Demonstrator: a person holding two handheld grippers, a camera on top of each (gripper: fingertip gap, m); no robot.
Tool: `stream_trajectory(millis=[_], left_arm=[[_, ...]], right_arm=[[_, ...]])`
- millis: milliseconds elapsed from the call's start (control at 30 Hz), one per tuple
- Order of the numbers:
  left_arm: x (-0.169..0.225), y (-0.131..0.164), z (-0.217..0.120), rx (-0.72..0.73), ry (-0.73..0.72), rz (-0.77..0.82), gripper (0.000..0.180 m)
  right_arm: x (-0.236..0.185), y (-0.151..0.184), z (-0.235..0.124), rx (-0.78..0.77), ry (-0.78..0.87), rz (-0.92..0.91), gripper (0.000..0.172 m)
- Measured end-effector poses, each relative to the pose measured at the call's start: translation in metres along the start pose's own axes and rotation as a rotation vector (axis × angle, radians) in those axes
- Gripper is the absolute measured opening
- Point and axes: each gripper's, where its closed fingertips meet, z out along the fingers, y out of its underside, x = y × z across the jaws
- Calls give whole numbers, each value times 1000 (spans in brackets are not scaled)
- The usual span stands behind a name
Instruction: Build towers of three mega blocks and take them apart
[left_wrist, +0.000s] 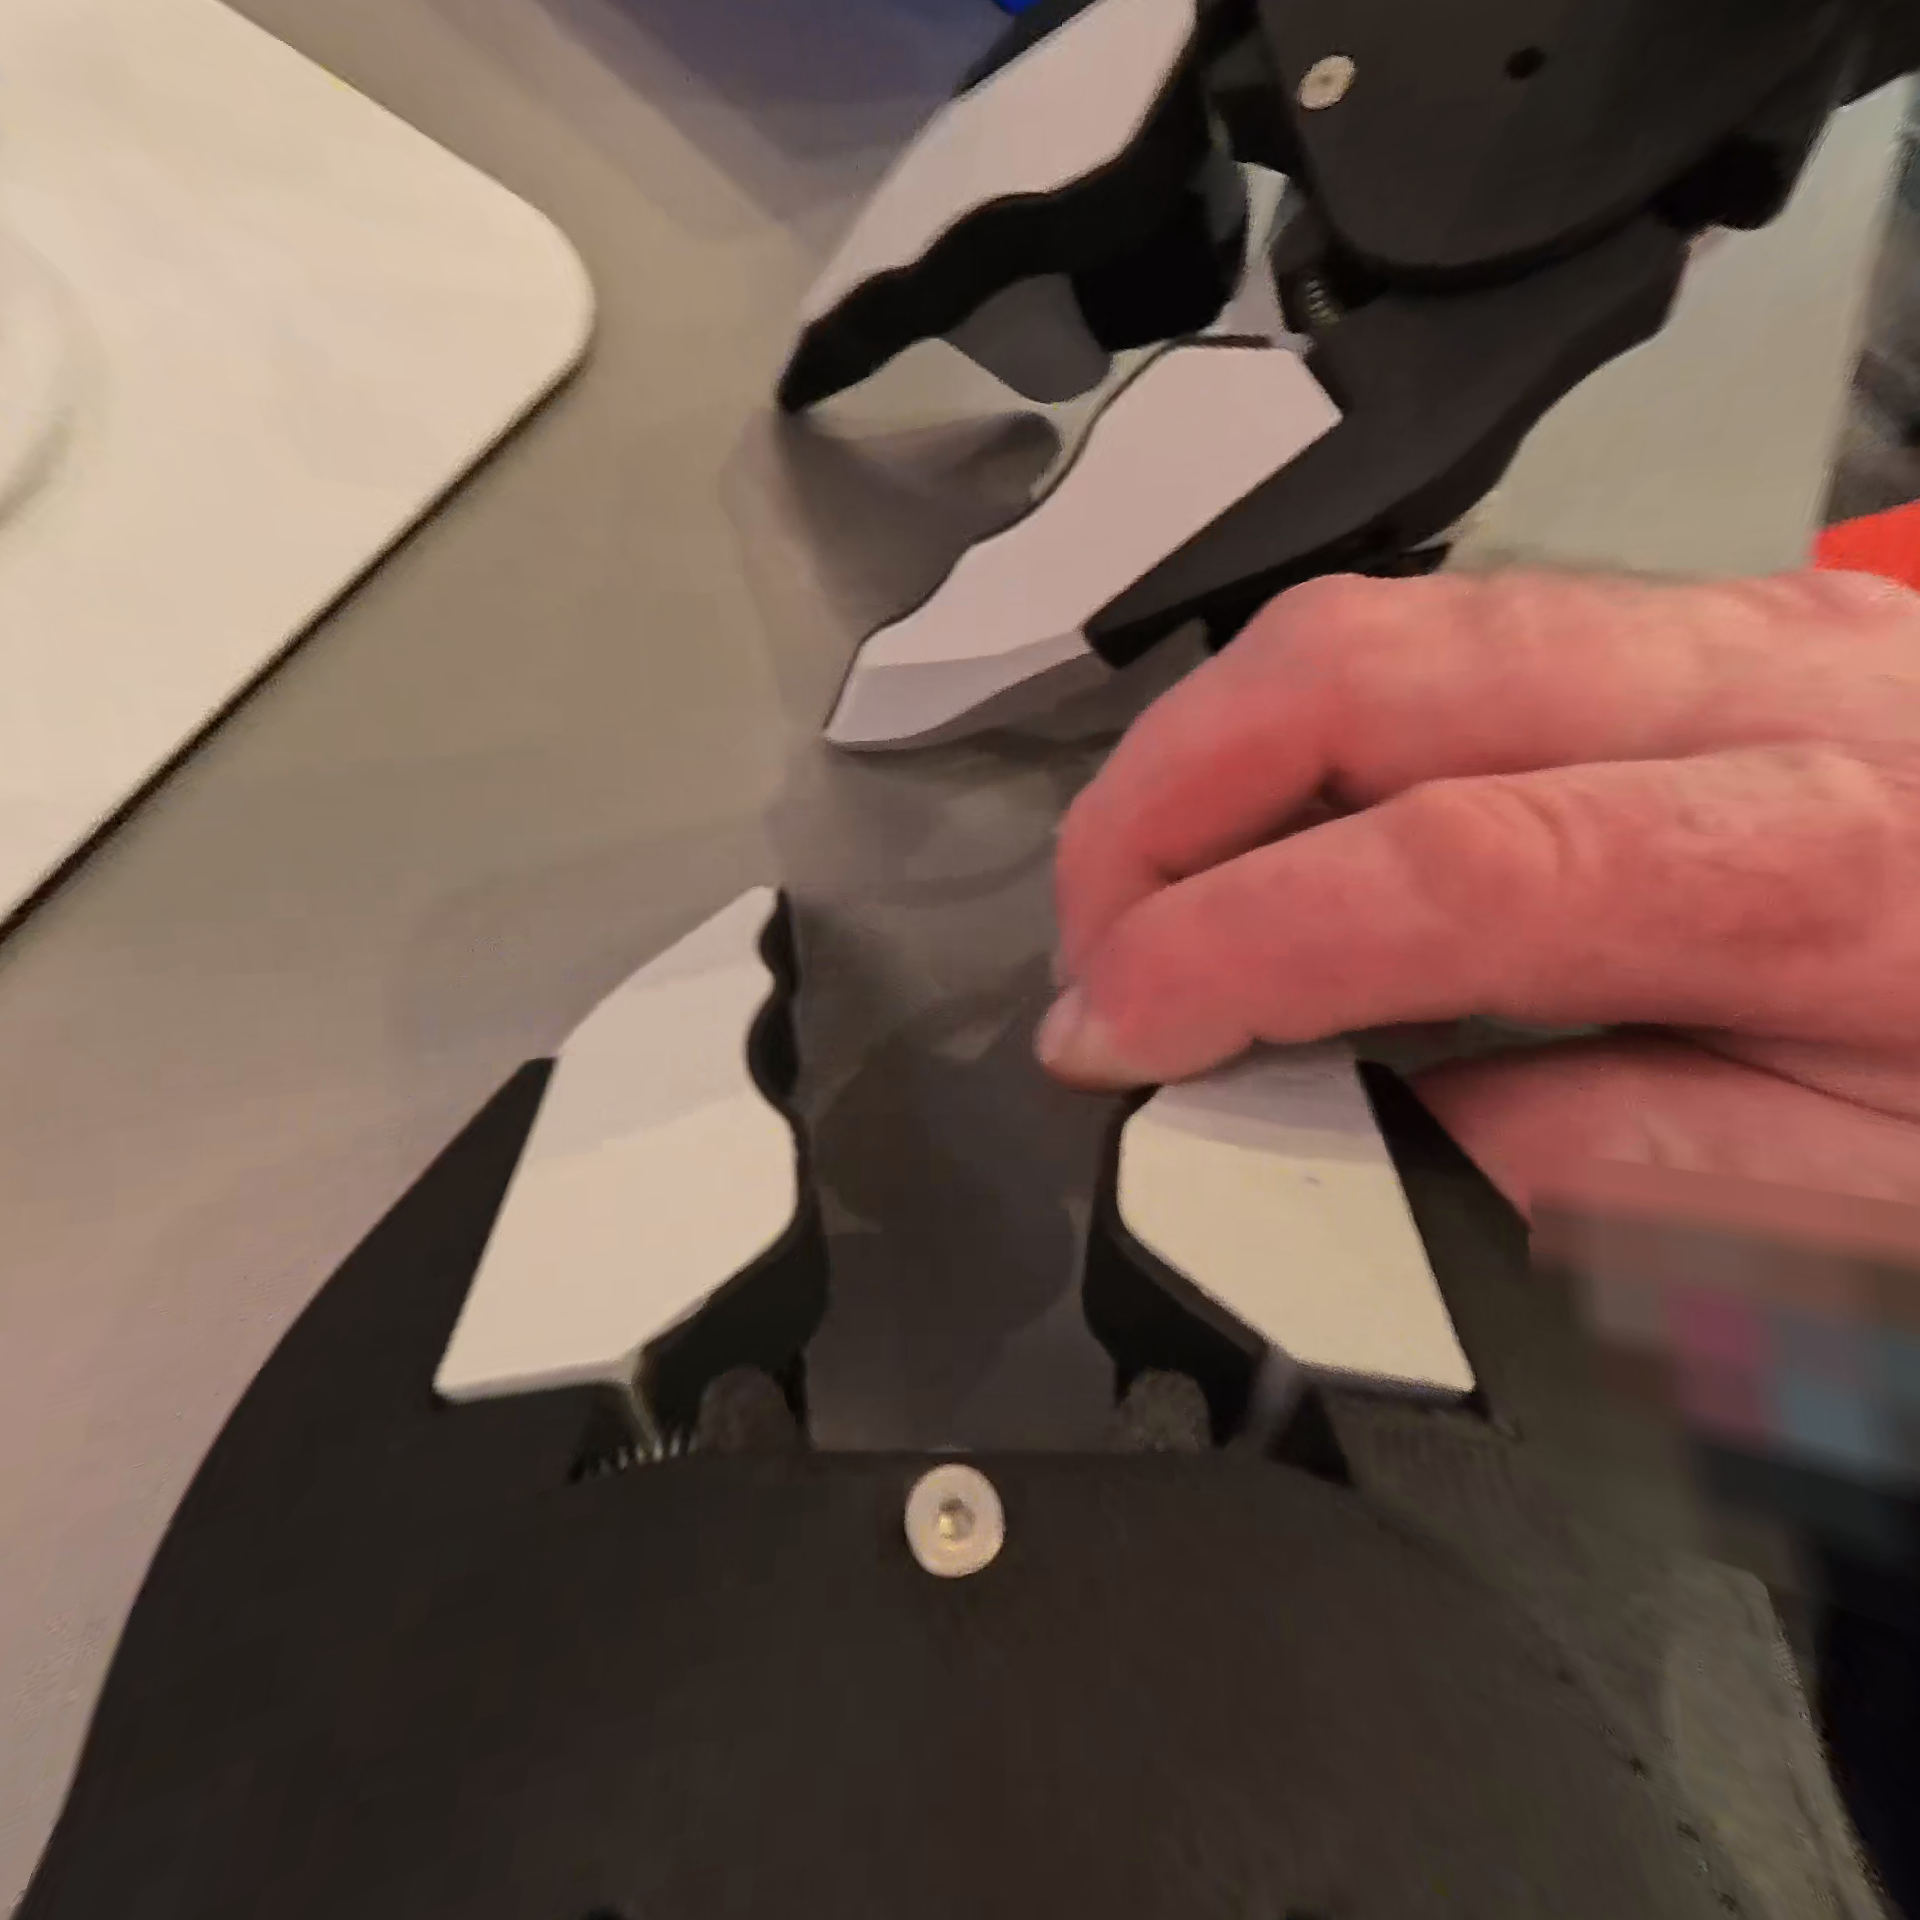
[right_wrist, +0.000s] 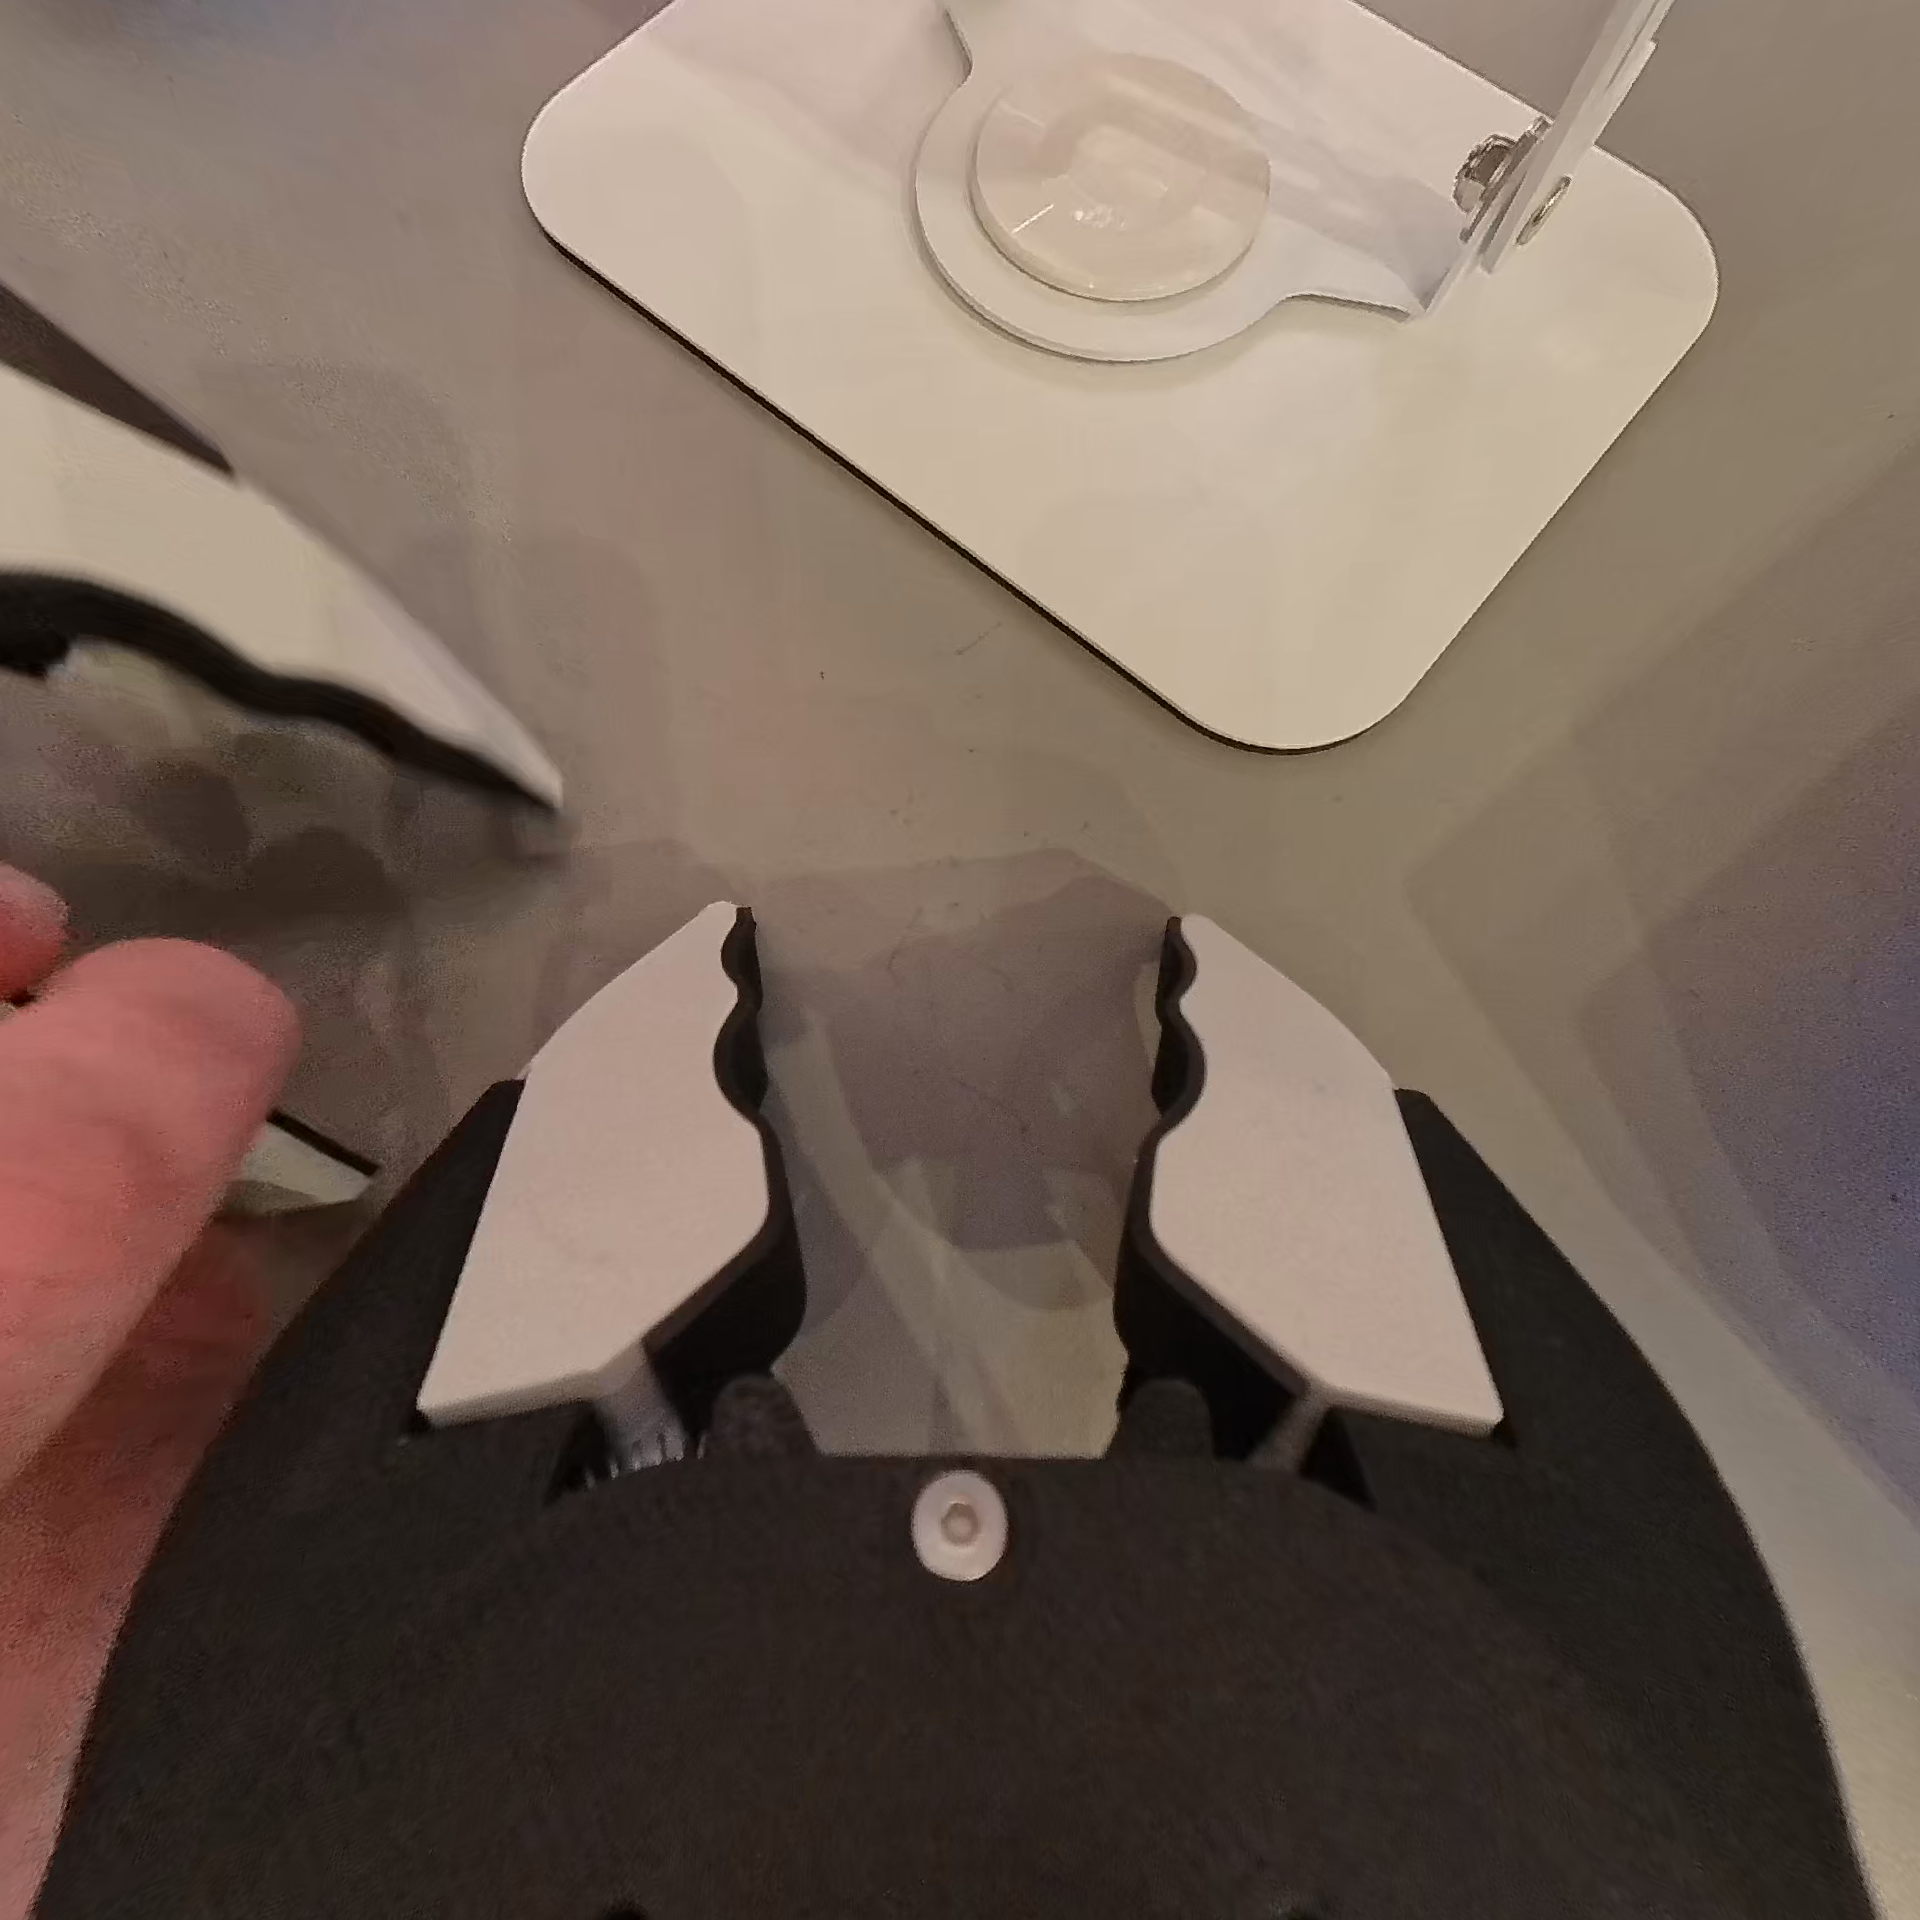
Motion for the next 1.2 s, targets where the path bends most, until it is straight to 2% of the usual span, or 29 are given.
stream_trajectory(millis=[100, 233, 500, 633, 700, 833, 1000, 1133, 1200], left_arm=[[5, -1, 4, -13, 16, 30, 47], [-5, -3, 6, -9, -87, 14, 65], [-15, -4, -3, 35, -220, 19, 61], [-6, -6, -9, 77, -223, 97, 23], [-5, -3, -11, 74, -202, 86, 16], [-15, 6, -9, 44, -176, -190, 37], [-23, 2, -12, 98, -244, -276, 47], [-22, 3, -10, 85, -286, -284, 56], [-34, 5, -12, 81, -393, -335, 61]], right_arm=[[0, 0, 0, 0, 0, 0, 74], [0, 0, 0, 0, 0, 0, 74], [0, 0, 0, 0, 0, 0, 74], [0, 0, 0, 0, 0, 0, 74], [0, 0, 0, 0, 0, 0, 74], [0, 0, 0, 0, 0, 0, 74], [0, 0, 0, 0, 0, 0, 74], [0, 0, 0, 0, 0, 0, 74], [0, 0, 0, 0, 0, 0, 74]])
